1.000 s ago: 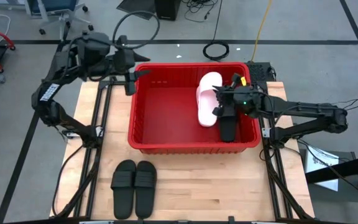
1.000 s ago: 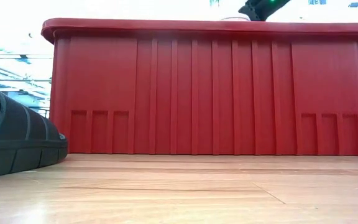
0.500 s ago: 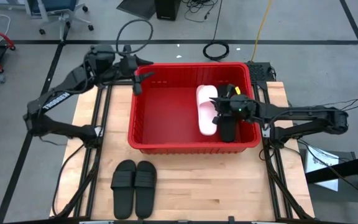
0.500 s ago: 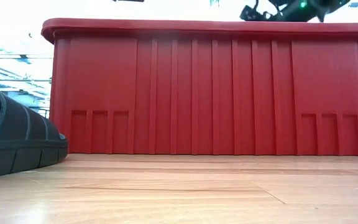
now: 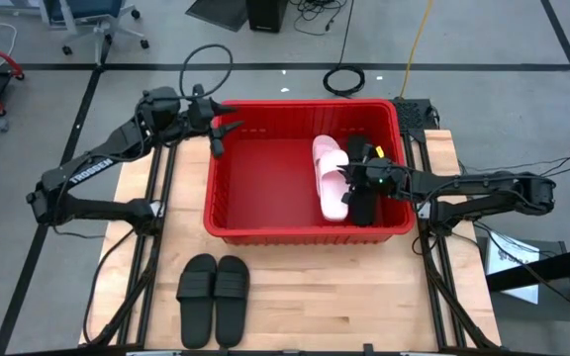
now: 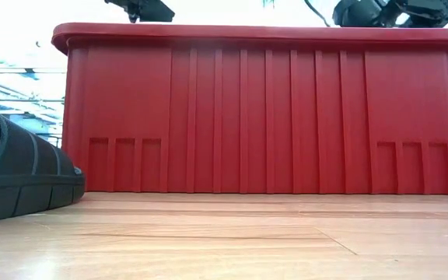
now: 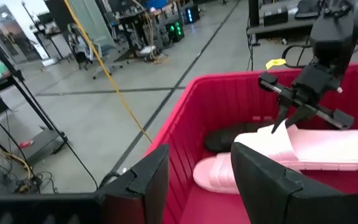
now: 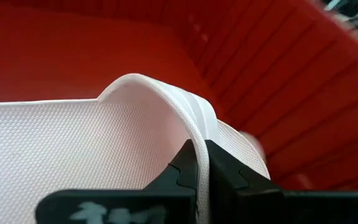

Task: Pick and place slides into bin
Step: Put the pink slide into the red organizer bin

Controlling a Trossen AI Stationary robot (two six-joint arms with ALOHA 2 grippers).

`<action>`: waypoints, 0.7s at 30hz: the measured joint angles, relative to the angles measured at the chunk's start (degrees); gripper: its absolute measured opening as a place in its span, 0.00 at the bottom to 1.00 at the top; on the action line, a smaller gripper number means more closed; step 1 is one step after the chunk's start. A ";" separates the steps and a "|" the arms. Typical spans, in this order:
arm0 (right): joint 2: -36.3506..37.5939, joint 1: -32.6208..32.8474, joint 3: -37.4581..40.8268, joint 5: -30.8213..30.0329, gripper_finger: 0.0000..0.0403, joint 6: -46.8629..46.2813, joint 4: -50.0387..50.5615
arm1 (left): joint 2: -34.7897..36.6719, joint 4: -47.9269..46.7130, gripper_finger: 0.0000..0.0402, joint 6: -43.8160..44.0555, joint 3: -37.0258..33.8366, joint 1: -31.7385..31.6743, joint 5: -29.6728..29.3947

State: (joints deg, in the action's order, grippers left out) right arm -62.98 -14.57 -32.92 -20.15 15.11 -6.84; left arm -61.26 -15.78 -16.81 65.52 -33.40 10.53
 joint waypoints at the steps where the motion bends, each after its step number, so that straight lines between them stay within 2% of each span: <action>1: -0.01 0.00 0.58 0.82 0.01 -0.57 -0.21 | -0.06 -0.21 0.44 0.17 -0.26 0.01 0.01; 8: -1.27 0.02 2.76 2.23 0.01 -2.34 -3.80 | -0.17 0.41 0.44 0.30 -0.40 0.03 0.03; 21: -10.10 -0.73 3.34 2.42 0.01 -1.20 -9.28 | -0.17 1.10 0.44 1.12 -0.37 0.03 0.49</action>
State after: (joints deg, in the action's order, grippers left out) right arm -73.08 -15.30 -29.57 -17.72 13.91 -16.12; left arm -61.43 -14.69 -15.68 65.14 -33.36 11.03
